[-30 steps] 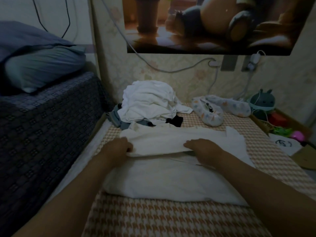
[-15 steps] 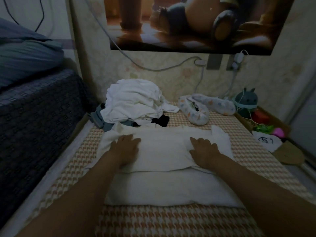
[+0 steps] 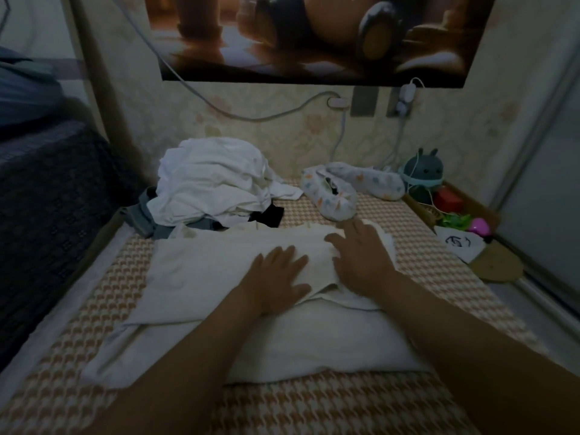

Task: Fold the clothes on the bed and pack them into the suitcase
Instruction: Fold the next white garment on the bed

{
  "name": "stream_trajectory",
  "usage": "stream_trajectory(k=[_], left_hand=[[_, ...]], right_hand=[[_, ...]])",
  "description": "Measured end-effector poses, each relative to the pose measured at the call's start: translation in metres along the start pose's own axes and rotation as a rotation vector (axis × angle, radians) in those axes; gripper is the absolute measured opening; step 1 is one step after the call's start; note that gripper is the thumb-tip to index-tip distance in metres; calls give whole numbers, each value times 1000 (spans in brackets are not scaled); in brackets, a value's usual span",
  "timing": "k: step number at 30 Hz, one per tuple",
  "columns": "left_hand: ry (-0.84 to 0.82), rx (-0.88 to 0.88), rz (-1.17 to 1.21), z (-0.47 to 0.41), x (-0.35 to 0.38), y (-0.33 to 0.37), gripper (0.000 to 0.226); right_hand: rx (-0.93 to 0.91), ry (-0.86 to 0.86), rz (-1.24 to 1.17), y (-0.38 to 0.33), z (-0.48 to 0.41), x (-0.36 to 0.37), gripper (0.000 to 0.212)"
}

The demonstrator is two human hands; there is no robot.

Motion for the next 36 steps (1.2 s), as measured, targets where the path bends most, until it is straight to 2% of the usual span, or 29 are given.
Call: stream_trajectory(k=[1,2,4,6,8,12,13,16,17,18,21,24,27,30,33,36], left_hand=[[-35,-12,-7,-2,7,7,70],[-60,-23,-8,-3,12,12,71],[-98,-12,-7,-3,16,22,77],[-124,40,-20,-1,15,34,82],[-141,68,-17,1,14,44,79],[-157,96,-28,1,18,64,66],[-161,98,-21,2,18,69,64],[-161,83,85,4,16,78,60],[-159,89,108,6,16,81,59],[-154,103,104,7,17,84,59],[-117,147,60,8,24,94,56],[-6,175,138,0,15,104,46],[43,285,152,-11,9,131,37],[38,384,140,-17,17,164,38],[14,489,116,-21,31,190,50],[-23,617,90,-20,42,202,54]], right_hand=[[-13,-64,-88,-2,5,2,42],[-3,-218,-180,-2,13,8,47],[-1,-625,-282,0,43,29,67],[-24,-736,-304,13,65,27,81],[-12,-704,-334,27,75,22,79],[42,-602,-246,41,77,22,48],[-10,-516,-237,40,74,21,46],[0,-430,-357,52,72,3,45],[-25,-330,-368,58,71,-4,45],[-13,-341,-384,64,75,-5,45],[85,-577,-481,69,97,12,43],[250,-470,-611,85,87,10,28],[346,-344,-568,105,71,12,29],[334,-416,-557,116,64,35,44],[270,-515,-397,119,65,52,64],[243,-478,-335,118,61,59,61]])
Point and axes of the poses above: each hand's wrist, its own z-axis away from the middle knuckle, its own x-axis out of the palm, y = z × x, the point moved 7 cm from there along -z, towards the middle knuckle, and after that the axes turned 12 degrees about z, right-handed, at the moved point
